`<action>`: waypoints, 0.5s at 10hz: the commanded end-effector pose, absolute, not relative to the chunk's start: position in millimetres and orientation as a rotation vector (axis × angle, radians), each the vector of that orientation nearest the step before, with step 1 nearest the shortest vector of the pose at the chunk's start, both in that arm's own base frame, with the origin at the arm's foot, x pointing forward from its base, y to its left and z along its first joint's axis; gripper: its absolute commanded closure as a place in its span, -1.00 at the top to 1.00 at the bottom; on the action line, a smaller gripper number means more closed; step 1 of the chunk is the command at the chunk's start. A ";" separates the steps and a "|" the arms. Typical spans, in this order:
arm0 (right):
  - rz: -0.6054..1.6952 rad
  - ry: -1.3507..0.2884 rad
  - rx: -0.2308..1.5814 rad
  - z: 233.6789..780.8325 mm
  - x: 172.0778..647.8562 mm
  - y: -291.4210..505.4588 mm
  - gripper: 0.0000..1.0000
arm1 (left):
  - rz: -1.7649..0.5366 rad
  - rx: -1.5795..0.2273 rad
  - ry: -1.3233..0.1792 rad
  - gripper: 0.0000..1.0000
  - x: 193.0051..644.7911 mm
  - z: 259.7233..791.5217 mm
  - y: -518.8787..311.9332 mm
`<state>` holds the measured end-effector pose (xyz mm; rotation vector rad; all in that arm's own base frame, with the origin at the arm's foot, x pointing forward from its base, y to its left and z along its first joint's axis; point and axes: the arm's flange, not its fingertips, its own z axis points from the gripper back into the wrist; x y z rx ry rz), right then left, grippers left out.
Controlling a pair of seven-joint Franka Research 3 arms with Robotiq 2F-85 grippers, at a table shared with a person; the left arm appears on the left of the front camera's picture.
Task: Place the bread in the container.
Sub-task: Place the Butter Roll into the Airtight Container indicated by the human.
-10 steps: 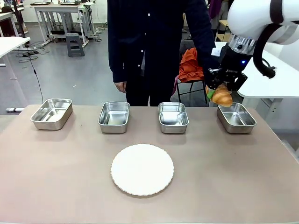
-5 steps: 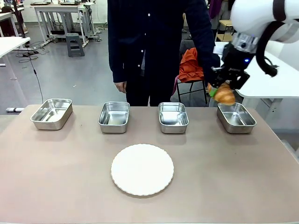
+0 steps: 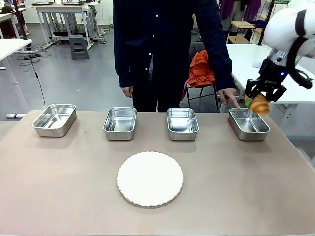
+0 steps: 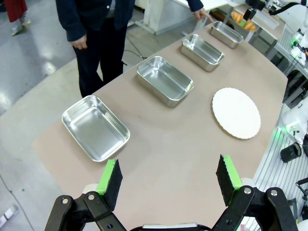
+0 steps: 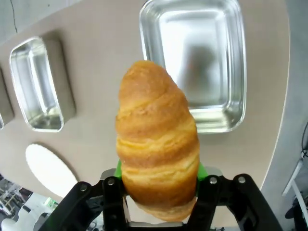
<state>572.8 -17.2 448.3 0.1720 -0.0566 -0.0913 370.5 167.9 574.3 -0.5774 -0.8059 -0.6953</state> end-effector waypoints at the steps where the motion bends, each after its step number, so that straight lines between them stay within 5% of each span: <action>1: -0.068 -0.095 0.170 435.0 591.3 -23.6 0.00 | -0.710 -0.578 -0.813 1.00 369.3 574.4 168.8; 5: -0.049 -0.102 0.152 391.3 612.1 -40.3 0.00 | -0.710 -0.578 -0.813 1.00 369.3 574.4 168.8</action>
